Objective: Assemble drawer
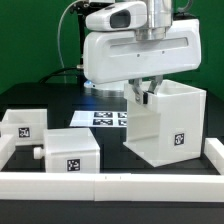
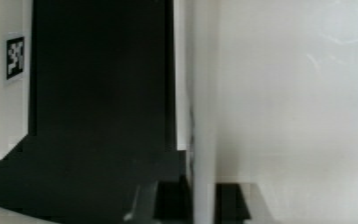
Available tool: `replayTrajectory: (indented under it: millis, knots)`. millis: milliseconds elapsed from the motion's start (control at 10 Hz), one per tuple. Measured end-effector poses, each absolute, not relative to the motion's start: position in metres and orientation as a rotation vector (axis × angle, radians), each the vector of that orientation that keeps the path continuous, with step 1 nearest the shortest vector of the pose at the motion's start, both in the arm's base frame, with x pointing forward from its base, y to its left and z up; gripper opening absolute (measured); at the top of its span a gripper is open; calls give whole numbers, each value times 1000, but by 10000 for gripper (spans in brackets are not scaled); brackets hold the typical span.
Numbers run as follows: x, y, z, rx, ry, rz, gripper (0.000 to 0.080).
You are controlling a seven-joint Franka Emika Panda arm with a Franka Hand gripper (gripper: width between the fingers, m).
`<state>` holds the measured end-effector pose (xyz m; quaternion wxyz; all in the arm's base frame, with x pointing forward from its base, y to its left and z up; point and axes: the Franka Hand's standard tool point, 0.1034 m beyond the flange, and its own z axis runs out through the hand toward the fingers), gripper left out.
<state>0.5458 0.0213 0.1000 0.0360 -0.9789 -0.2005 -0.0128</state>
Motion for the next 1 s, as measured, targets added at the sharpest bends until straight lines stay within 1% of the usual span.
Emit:
replayTrajectory:
  millis: [200,300,400,1000]
  knots:
    - [566,25,100,-3018,-546,-50,35]
    - [581,32,101,-3029,-446,-45,35]
    - [589,37,102,-3034,-364,-18,35]
    - [589,35,101,-3040,-326,-21,35]
